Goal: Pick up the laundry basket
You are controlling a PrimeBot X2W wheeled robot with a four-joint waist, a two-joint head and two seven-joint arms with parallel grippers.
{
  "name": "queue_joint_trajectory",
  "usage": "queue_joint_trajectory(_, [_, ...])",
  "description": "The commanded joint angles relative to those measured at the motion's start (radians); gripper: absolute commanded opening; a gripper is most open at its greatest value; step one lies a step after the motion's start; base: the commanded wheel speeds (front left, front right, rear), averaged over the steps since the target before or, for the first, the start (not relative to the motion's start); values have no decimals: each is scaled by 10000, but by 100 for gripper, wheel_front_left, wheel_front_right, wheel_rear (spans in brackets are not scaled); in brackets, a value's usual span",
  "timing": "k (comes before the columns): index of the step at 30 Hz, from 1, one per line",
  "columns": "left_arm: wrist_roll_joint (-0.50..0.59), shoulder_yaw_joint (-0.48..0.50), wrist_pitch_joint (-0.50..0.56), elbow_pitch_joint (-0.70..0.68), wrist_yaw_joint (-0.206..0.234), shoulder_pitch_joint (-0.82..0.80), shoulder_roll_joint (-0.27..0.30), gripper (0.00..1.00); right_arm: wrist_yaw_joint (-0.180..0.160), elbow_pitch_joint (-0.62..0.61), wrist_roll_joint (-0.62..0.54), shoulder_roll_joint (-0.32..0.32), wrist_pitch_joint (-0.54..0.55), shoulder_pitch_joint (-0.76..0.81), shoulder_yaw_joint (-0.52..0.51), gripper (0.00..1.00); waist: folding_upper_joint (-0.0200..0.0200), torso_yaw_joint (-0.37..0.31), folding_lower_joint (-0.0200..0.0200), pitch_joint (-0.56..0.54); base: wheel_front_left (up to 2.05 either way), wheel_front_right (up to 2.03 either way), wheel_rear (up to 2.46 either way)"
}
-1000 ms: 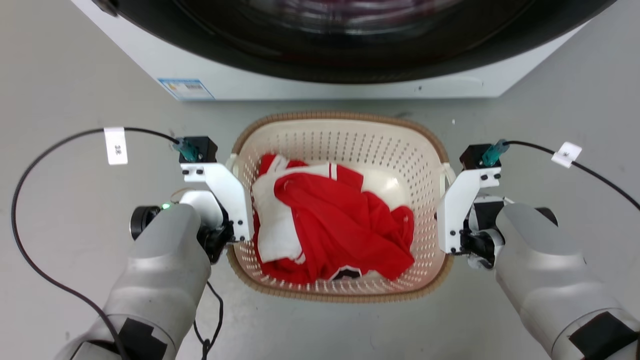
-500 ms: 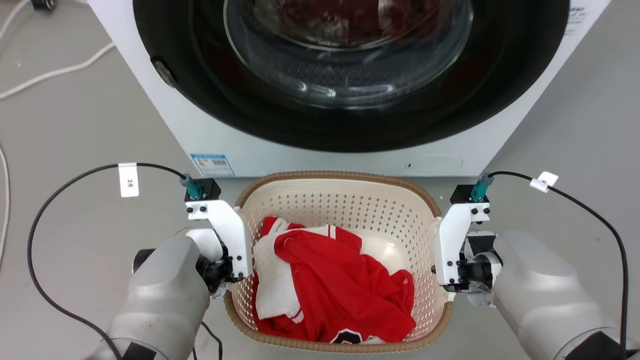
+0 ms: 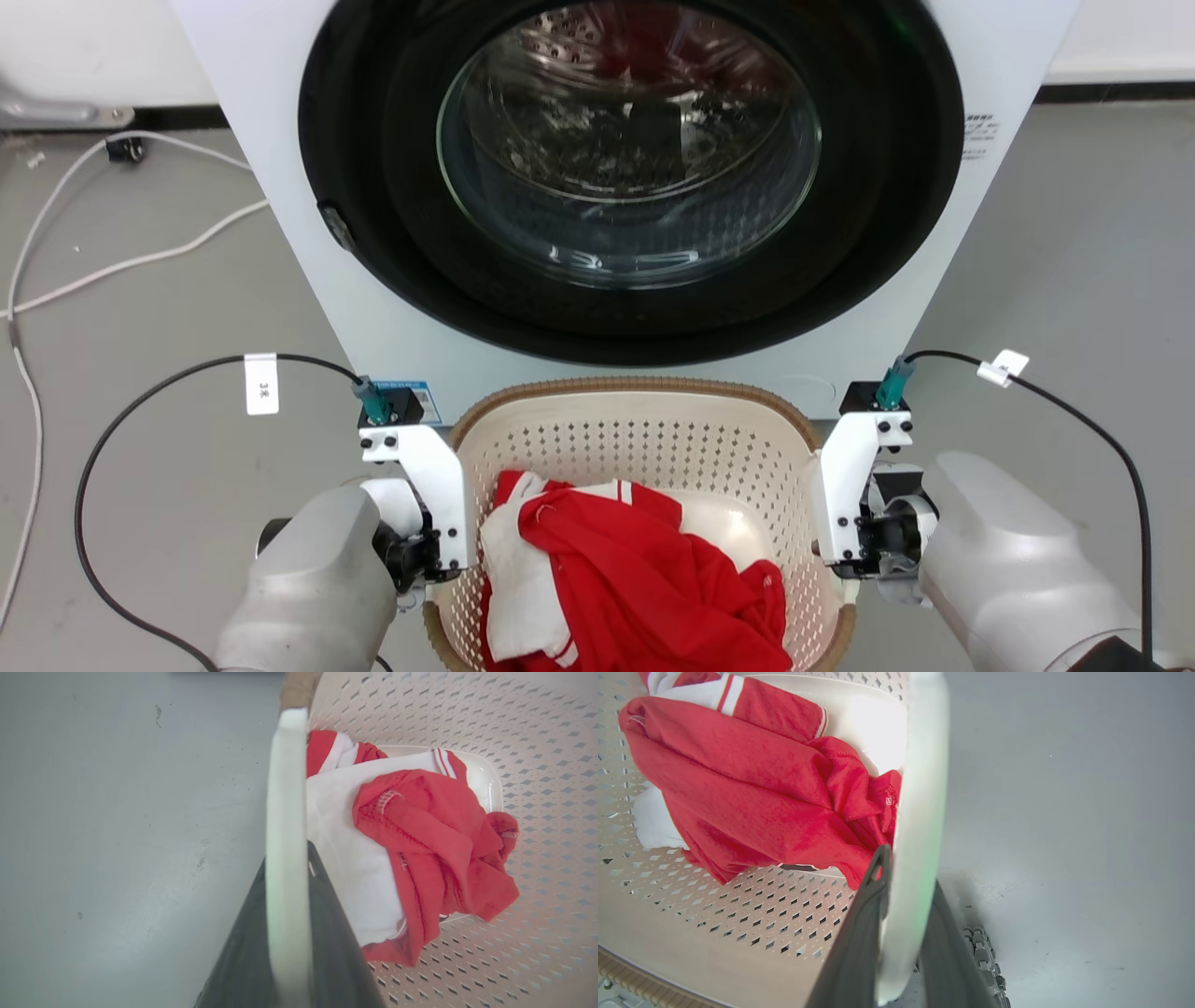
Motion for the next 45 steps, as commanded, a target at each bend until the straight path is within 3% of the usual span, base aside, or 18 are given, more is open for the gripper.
queue_joint_trajectory(1, [-105,-32,22,-156,-146,98,-404,0,164,-168,162,446,6,72,-2,0,0,-9,2,-204,0,0,0])
queue_joint_trajectory(15, [-308,-374,-29,-73,-147,529,-418,0,163,-43,362,425,-90,621,171,0,0,95,2,-706,0,0,0])
queue_joint_trajectory(45, [-732,-771,-287,49,-147,511,-508,0,164,18,714,432,-308,807,272,0,0,112,2,-728,0,0,0])
